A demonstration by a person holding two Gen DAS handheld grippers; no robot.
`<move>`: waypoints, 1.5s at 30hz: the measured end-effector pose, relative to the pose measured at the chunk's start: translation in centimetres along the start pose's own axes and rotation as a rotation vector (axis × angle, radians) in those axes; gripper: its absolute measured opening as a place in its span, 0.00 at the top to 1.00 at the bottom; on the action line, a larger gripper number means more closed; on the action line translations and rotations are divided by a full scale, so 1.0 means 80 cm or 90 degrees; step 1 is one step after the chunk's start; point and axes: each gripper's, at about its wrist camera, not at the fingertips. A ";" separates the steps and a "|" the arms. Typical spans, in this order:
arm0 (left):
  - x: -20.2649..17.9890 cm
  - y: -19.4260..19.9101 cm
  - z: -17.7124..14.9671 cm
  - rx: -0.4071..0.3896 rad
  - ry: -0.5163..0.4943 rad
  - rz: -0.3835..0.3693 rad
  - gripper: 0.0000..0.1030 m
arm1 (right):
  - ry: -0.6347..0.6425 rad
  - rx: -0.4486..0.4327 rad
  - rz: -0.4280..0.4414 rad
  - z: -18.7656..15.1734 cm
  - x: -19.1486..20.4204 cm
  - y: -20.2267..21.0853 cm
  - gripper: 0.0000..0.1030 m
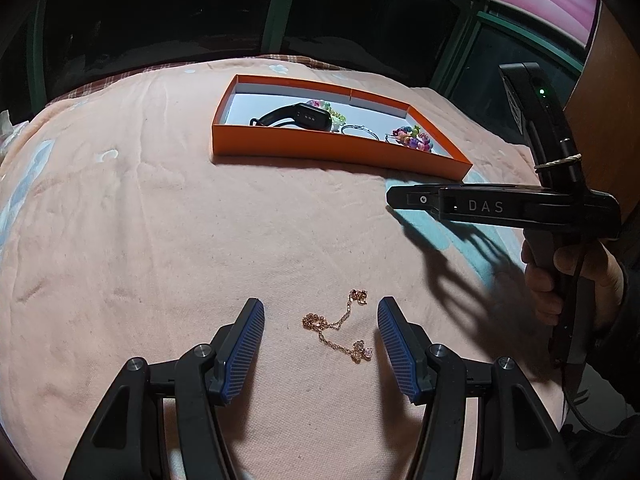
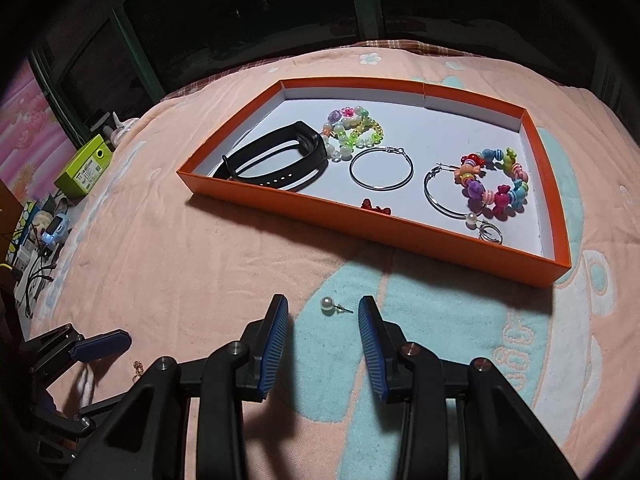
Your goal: Organize jewelry
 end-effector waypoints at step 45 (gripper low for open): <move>0.007 -0.005 0.035 -0.003 -0.069 -0.016 0.98 | 0.013 -0.020 0.017 0.001 -0.008 0.009 0.81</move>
Point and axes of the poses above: each gripper's, at about its wrist camera, not at the fingertips, and y roughly against the way its jaws point, x to its left, z to its top, and after that the axes turned 2 degrees about -y, right-handed
